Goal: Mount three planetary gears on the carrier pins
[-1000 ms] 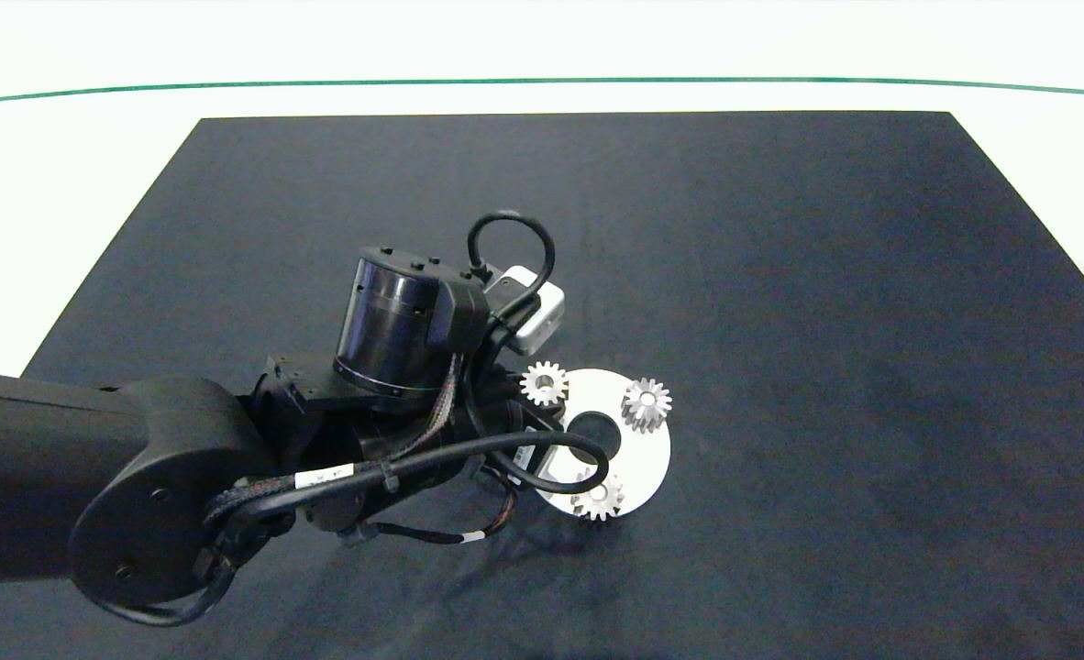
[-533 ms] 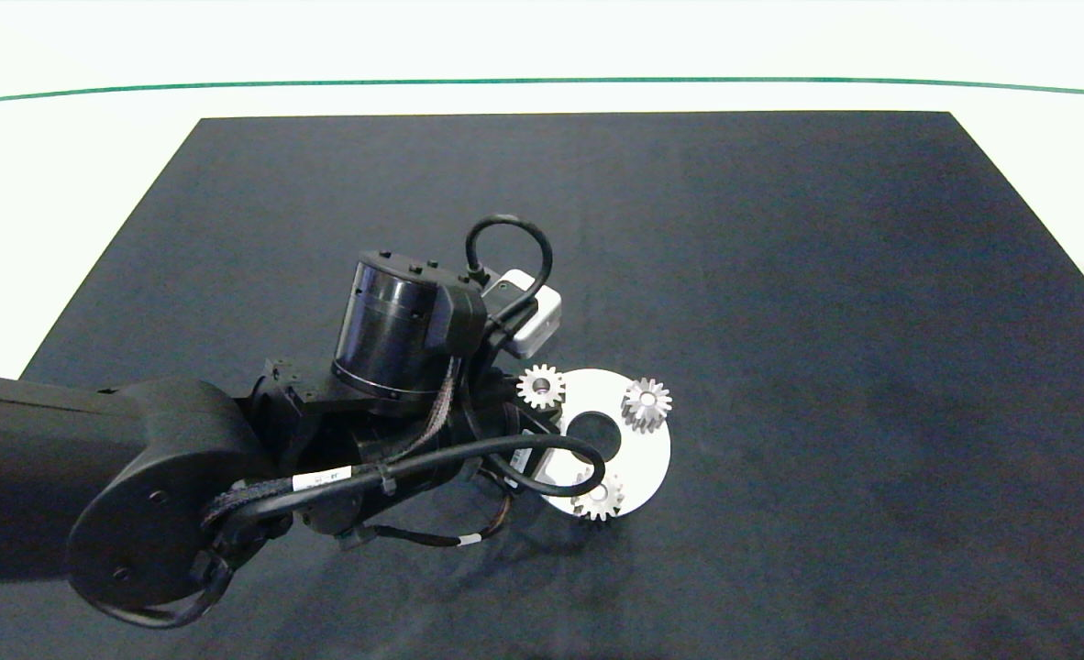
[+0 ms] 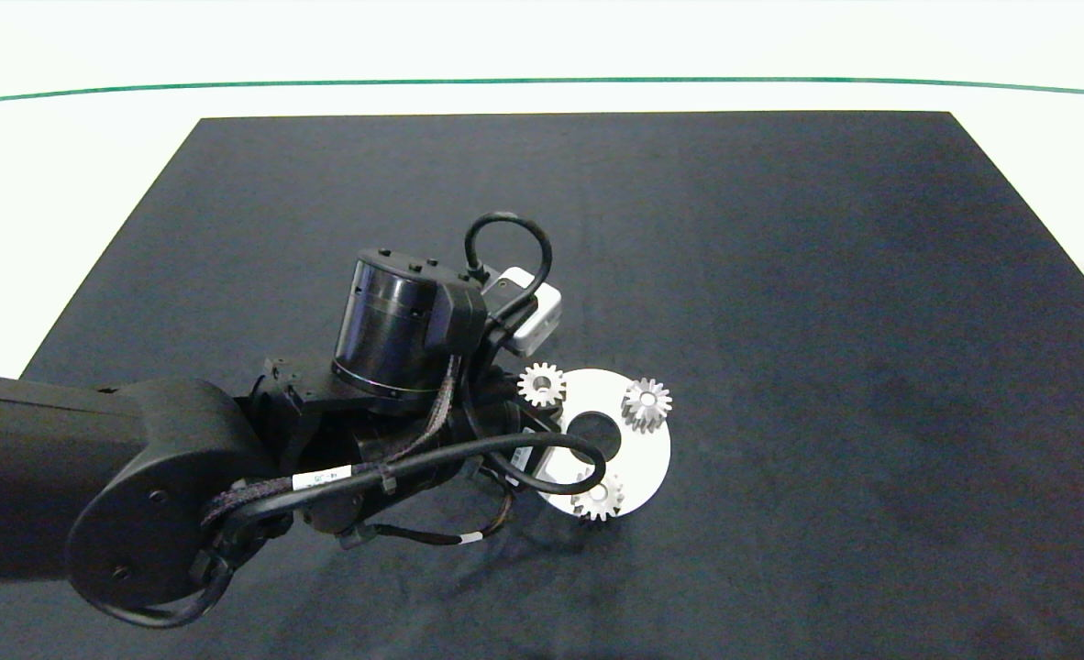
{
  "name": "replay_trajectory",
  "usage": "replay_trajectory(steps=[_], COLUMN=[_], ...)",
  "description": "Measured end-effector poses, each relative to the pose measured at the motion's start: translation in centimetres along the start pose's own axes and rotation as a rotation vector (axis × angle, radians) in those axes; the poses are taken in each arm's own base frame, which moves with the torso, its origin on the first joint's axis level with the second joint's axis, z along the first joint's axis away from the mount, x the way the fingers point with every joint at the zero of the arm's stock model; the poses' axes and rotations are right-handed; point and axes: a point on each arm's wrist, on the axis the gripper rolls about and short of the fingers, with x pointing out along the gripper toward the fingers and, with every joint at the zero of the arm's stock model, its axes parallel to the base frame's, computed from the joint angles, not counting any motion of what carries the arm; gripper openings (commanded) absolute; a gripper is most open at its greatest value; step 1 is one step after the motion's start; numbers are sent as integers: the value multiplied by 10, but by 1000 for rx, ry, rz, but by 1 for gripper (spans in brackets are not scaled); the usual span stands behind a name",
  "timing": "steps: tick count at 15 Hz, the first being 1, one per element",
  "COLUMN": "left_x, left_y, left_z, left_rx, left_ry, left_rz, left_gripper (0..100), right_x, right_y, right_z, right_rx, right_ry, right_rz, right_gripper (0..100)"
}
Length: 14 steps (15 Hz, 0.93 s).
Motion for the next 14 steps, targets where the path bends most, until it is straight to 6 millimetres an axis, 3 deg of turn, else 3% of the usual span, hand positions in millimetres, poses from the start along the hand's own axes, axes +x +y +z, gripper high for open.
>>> replay_trajectory(steps=[9,11,14], left_x=[-2,-12,-45], left_y=[1,7,39], left_z=[0,3,7], left_rx=[-6,-20,-64], left_ry=[1,-5,1], left_rz=[0,12,89], left_gripper=[100,100,100], right_x=[-1,-1,0], right_y=[0,0,-1], right_z=[0,-1,1], right_rx=[1,1,4], right_ry=[-3,-4,4], right_rz=[0,-3,-65], right_gripper=[100,100,100])
